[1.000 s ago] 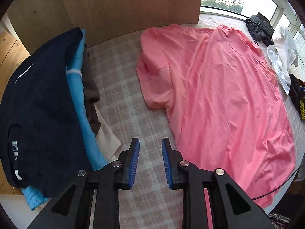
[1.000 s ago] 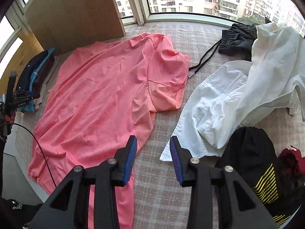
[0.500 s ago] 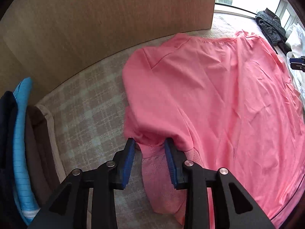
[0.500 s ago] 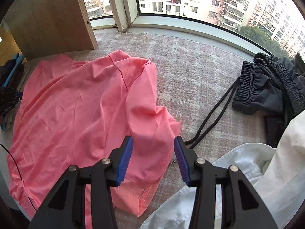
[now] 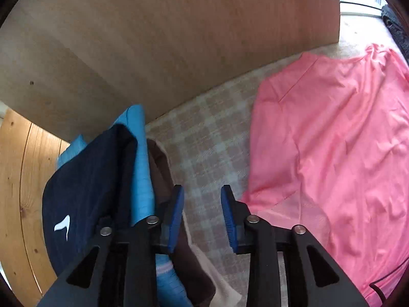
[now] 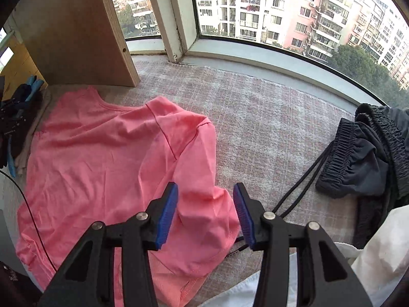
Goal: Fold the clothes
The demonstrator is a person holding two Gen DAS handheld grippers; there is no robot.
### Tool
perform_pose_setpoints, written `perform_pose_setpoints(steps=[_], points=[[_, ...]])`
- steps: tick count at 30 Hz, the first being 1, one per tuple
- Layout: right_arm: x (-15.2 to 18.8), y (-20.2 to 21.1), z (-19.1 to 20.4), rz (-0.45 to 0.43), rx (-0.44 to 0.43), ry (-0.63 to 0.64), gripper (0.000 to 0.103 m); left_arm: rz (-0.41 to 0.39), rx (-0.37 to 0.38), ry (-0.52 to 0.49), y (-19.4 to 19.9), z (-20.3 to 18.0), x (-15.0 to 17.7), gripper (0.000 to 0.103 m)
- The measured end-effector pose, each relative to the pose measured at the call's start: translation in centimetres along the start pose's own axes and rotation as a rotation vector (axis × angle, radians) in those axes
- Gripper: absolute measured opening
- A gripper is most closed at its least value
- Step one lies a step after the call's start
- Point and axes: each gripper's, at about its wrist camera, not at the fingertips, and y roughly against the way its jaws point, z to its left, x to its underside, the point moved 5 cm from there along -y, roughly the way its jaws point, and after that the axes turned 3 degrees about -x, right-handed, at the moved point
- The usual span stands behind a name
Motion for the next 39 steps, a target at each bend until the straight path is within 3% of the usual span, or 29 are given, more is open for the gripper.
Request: perform_pose_setpoints(steps=[3, 6, 12, 13, 14, 15, 16, 19, 21, 22, 24, 26, 27, 28, 30, 34, 36, 39], points=[[-2.1, -1.6, 0.0, -0.006, -0.033, -0.035, 0.048, -0.079, 0.115, -0.017, -0.2, -1.8, -3.6, 0.051], [-3.4, -3.2, 0.2, 0.002, -0.103, -0.043, 0.048, -0.113, 0.125, -0.044, -1.7, -2.9, -6.1, 0.049], [-3.7, -5.8, 1.7, 0.063, -0.189, -0.009, 0.047, -0.104, 0.207, -0.055, -4.0, -3.8, -6.7, 0.049], [-3.5, -6.1, 2.1, 0.08, -0.209, -0.009, 0.035, -0.102, 0.217, -0.056, -4.2, -3.8, -6.6, 0.048], [-3.2, -6.4, 2.4, 0.096, -0.219, -0.001, 0.006, -0.101, 0.229, -0.054, -4.3, -3.8, -6.5, 0.039], [-3.0, -6.4, 2.9, 0.108, -0.205, 0.03, 0.004, -0.096, 0.238, -0.049, -4.5, -3.8, -6.3, 0.013], [-2.8, -6.0, 3.4, 0.11, -0.185, 0.072, 0.003, -0.089, 0.245, -0.045, -4.6, -3.8, -6.2, 0.001], [-3.0, -4.0, 4.0, 0.062, -0.105, 0.155, 0.003, -0.119, 0.203, -0.023, -4.1, -3.1, -5.6, 0.002], [-3.7, -2.9, 3.3, 0.007, -0.009, 0.173, 0.003, -0.179, 0.113, 0.024, -2.8, -1.7, -5.5, 0.002], [-3.8, -3.4, 2.8, 0.028, 0.0, 0.16, 0.003, -0.206, 0.076, 0.049, -2.2, -0.9, -5.4, 0.002], [-4.0, -4.5, 1.8, 0.068, 0.024, 0.136, 0.004, -0.224, 0.076, 0.1, -1.9, 0.1, -5.3, 0.003], [-3.8, -5.1, 0.8, 0.088, 0.067, 0.122, 0.019, -0.151, 0.099, 0.092, -3.4, 0.0, -4.9, 0.008], [-3.7, -5.0, 0.7, 0.085, 0.076, 0.115, 0.022, -0.138, 0.068, 0.07, -3.8, -0.1, -4.6, 0.008], [-3.8, -4.8, 0.6, 0.077, 0.082, 0.107, 0.026, -0.132, 0.056, 0.05, -4.0, -0.1, -4.4, 0.009], [-3.7, -3.5, 0.4, 0.044, 0.067, 0.085, 0.027, -0.131, 0.066, 0.049, -3.6, 0.5, -3.9, 0.02], [-2.4, -0.2, 0.5, -0.002, 0.025, 0.052, 0.035, -0.153, 0.081, 0.07, -0.6, 3.4, -2.1, 0.027], [-1.2, 0.7, 0.0, 0.0, -0.002, 0.034, 0.039, -0.153, 0.106, 0.079, 1.1, 5.0, -0.5, 0.04], [1.8, 1.5, -0.1, 0.014, -0.027, -0.019, 0.039, -0.113, 0.129, 0.074, 2.8, 5.5, 2.3, 0.04]])
